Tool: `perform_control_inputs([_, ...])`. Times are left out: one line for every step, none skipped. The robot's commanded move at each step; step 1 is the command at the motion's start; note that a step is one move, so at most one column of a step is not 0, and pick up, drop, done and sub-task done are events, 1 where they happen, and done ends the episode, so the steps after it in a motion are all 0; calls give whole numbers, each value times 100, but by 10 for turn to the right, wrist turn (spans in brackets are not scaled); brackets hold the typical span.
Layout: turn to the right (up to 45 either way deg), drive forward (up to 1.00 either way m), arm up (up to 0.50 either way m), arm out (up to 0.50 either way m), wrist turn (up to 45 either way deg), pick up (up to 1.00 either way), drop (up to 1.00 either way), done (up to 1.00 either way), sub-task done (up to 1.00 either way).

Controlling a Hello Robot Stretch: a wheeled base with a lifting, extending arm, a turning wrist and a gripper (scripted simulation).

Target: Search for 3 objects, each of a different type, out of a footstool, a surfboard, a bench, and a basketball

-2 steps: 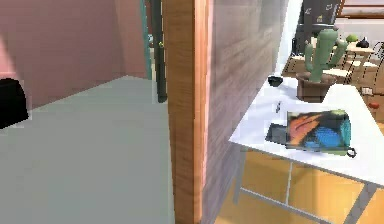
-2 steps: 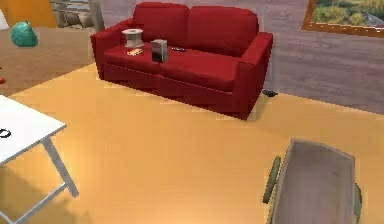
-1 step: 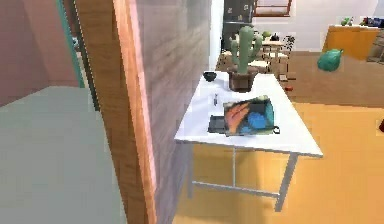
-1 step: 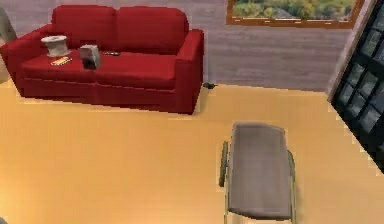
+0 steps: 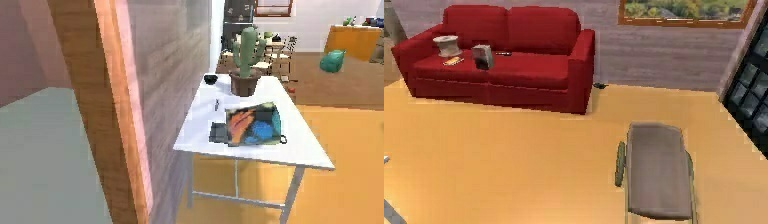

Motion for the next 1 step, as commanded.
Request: perform_control_inputs([-420, 0, 0, 0, 0, 0, 0, 0, 0])
